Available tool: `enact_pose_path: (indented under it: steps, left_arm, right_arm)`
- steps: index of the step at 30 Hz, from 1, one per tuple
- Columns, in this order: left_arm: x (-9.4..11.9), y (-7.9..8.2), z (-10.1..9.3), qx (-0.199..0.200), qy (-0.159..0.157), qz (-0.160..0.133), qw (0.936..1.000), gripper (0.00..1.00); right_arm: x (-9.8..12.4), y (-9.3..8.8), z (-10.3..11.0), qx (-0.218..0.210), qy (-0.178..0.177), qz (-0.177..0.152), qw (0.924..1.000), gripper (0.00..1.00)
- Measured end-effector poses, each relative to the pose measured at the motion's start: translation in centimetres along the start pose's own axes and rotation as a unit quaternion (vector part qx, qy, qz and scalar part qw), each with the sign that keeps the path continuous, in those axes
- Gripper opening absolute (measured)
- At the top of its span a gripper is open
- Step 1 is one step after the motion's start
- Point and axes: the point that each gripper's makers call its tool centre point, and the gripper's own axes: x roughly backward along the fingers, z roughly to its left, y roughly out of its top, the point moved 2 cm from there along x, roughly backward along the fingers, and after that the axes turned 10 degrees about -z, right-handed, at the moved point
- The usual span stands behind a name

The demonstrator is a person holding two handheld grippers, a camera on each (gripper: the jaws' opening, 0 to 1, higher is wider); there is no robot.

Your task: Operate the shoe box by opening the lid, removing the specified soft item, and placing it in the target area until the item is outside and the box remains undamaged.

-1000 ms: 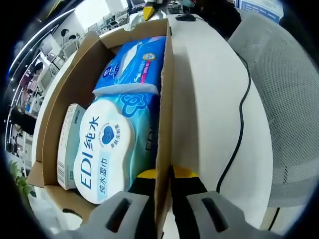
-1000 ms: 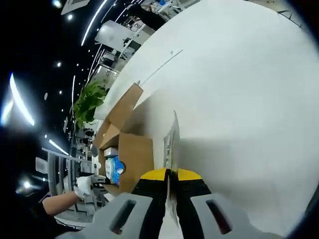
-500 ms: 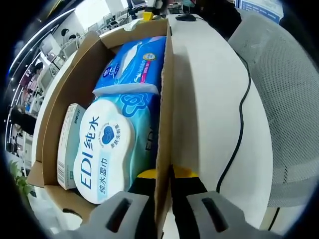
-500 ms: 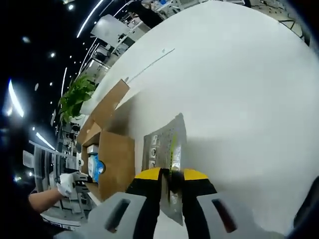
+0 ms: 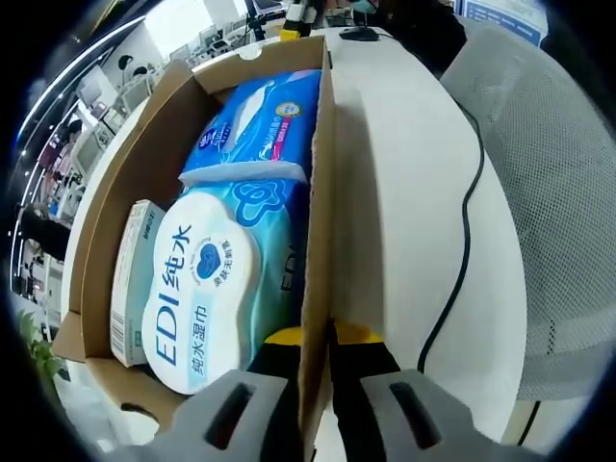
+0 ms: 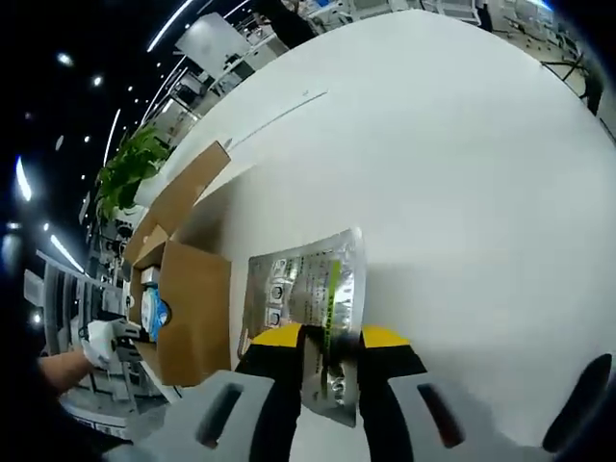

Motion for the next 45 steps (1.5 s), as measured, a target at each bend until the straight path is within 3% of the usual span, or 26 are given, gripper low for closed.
enact_pose_path:
  steps: [6,9,18,28,34,45]
  left_arm:
    - [0.0,0.0,0.0,0.000,-0.001,0.000,1.0000,0.03]
    - [0.0,0.0,0.0,0.000,0.000,0.000,1.0000,0.03]
    - [0.0,0.1,0.0,0.000,0.000,0.000,1.0000,0.03]
    - [0.0,0.0,0.0,0.003,0.001,0.000,1.0000,0.03]
    - [0.0,0.0,0.0,0.001,0.001,0.000,1.0000,0.03]
    - [0.1,-0.1,-0.1,0.001,0.001,0.000,1.0000,0.03]
  right_arm:
    - [0.5,0.8,-1.6,0.031,-0.042,-0.014,0.9985,0.18]
    - [1.2,1.8,-2.2,0.056,-0.059,-0.046,0.9956,0.18]
    - [3.0,2.8,-1.4,0.091,-0.045,-0.090,0.9907,0.19]
    - [3.4,1.1,0.3,0.156,-0.066,-0.111,0.9791,0.28]
    - [3.3,0.7,1.6,0.215,-0.097,-0.135,0.9624,0.36]
    - [1.3,-0.9,3.4,0.214,-0.136,-0.161,0.9539,0.47]
